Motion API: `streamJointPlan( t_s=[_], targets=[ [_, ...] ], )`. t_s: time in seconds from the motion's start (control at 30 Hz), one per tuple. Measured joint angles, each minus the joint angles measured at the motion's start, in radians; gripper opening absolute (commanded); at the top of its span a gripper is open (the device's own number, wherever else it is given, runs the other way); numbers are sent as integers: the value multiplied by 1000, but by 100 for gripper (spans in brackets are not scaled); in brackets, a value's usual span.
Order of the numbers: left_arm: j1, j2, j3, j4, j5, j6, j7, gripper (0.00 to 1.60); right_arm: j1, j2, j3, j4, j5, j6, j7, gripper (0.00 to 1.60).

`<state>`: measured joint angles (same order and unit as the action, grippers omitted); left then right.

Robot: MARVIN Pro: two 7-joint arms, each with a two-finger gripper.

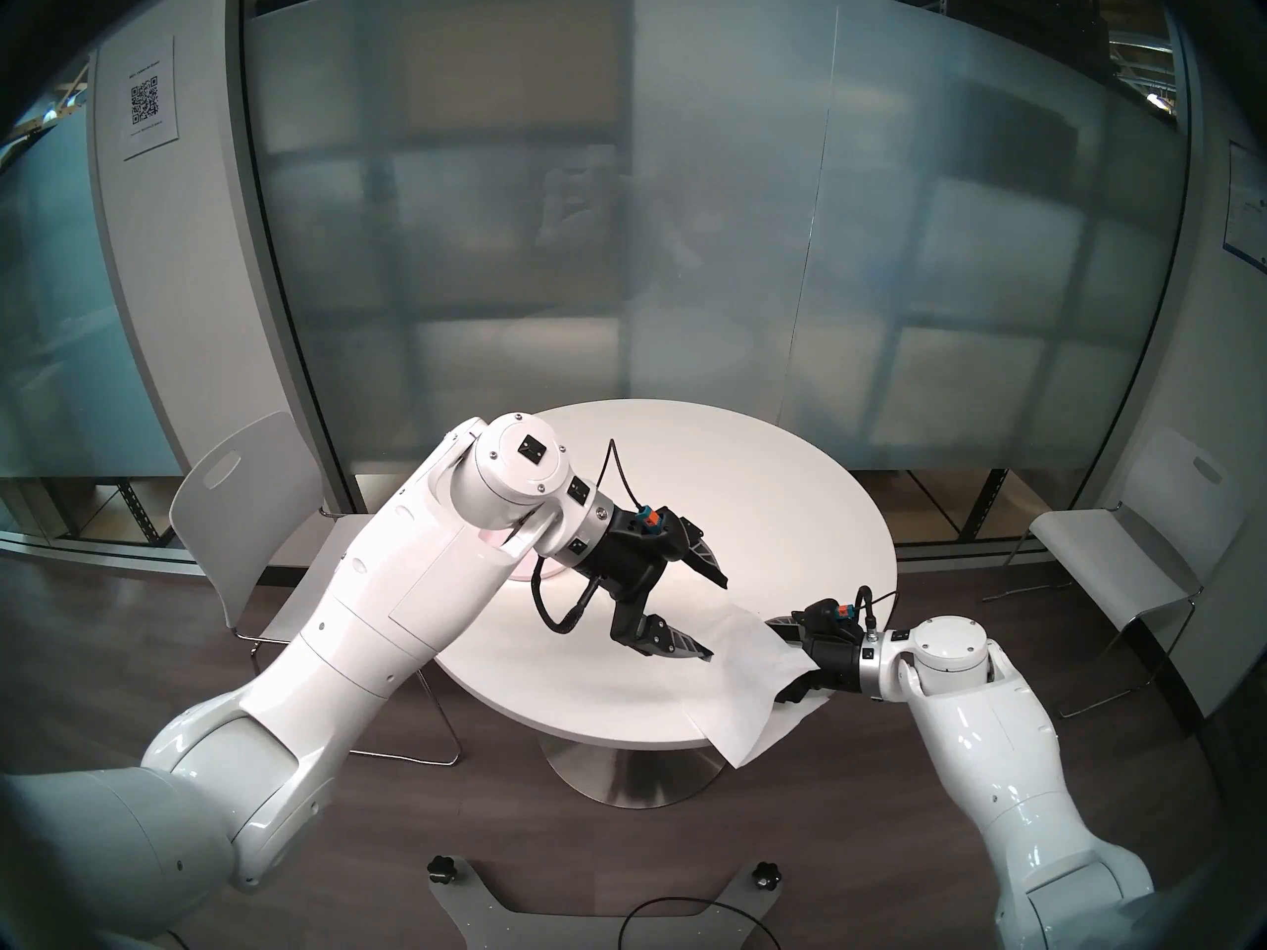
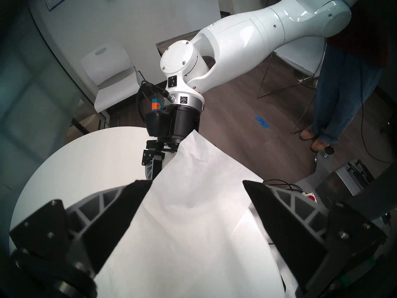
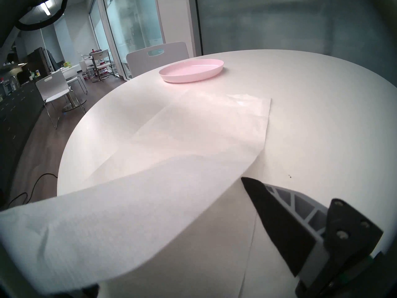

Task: Fold the napkin in half twice and place it beside the plate

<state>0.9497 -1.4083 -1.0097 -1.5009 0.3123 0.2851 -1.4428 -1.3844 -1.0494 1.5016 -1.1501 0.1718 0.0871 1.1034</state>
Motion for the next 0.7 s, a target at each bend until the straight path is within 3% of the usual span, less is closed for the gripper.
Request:
streamJointPlan(
  t_s=[0.4, 0.7],
  targets=[
    [24, 31, -62, -6, -13, -1, 23, 160, 31, -19, -34, 19, -27, 0, -9, 160],
    [86, 108, -194, -89, -65, -12, 32, 160, 78, -43, -61, 57, -56, -11, -29, 160]
  ],
)
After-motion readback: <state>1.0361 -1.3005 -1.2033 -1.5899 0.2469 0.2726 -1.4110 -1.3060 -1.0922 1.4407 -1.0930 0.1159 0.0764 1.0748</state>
